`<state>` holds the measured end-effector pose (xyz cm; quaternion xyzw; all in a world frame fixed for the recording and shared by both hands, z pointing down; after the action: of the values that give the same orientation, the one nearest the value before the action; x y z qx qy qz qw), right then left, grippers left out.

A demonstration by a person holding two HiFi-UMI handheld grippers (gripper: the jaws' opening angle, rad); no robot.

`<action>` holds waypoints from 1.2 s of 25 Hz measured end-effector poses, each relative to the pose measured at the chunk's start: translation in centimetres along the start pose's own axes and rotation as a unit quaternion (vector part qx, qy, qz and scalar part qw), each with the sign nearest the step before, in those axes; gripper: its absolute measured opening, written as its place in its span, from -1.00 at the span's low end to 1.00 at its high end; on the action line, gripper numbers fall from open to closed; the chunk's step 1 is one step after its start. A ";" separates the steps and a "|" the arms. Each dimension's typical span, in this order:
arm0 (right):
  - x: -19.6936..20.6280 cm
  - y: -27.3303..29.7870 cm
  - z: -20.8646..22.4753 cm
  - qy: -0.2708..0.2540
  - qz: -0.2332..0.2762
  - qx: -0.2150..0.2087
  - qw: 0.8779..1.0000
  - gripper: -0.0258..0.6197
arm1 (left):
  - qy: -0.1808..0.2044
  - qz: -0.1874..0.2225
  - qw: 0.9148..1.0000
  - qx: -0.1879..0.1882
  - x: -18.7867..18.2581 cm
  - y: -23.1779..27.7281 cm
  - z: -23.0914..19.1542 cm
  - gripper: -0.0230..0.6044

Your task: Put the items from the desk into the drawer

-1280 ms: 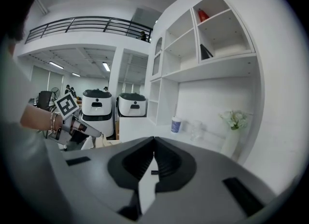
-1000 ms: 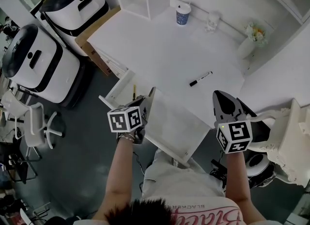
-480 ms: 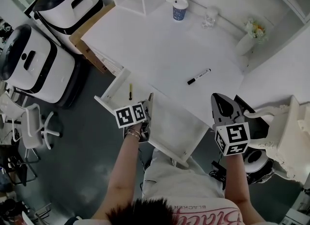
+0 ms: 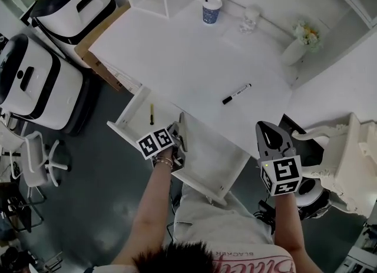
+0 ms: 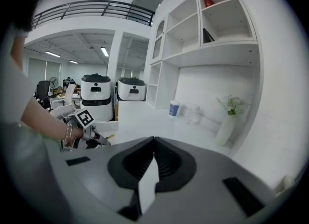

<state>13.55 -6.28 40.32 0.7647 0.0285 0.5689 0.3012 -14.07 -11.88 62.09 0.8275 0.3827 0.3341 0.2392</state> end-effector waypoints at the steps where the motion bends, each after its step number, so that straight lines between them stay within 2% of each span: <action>1: 0.1 0.0 0.0 -0.002 -0.001 0.000 1.000 -0.90 | -0.002 0.002 1.000 0.000 0.1 0.2 -0.1 -0.88; 7: 0.0 0.0 -0.3 -0.012 -0.005 -0.004 1.000 -0.90 | 0.003 0.000 1.000 -0.015 0.6 1.3 -1.0 -0.88; 11: 0.0 0.2 -0.7 -0.022 -0.008 -0.010 1.000 -0.90 | 0.042 -0.014 0.998 -0.045 0.5 1.5 -1.2 -0.87; 16: 0.0 0.5 -1.3 -0.034 -0.014 -0.017 0.999 -0.90 | 0.108 -0.049 0.987 -0.110 1.0 1.9 -1.9 -0.83; 23: 0.4 0.6 -1.5 -0.049 -0.023 -0.021 0.998 -0.90 | 0.144 -0.066 0.969 -0.189 1.2 2.3 -3.2 -0.69; 26: 0.8 0.5 -1.2 -0.046 -0.028 -0.019 0.998 -0.90 | 0.147 -0.077 0.965 -0.203 1.6 3.0 -4.0 -0.54; 28: 0.9 0.4 -0.9 -0.045 -0.029 -0.016 0.998 -0.90 | 0.147 -0.080 0.964 -0.205 1.7 3.3 -4.2 -0.50; 30: 1.0 0.3 -0.7 -0.043 -0.029 -0.014 0.999 -0.90 | 0.145 -0.077 0.965 -0.205 1.6 3.1 -4.0 -0.36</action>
<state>13.25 -5.82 41.44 0.7833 0.0298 0.5266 0.3289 -14.80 -11.93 67.38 0.6716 0.3994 0.5019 0.3708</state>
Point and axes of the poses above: the fingertips, and each gripper's own axes: y forward along the fingers, z to its right, x out of its underside, the point moved 4 cm from there along -y, backward along the fingers, and after that the axes turned 2 degrees about -z, right-handed, at the moved point
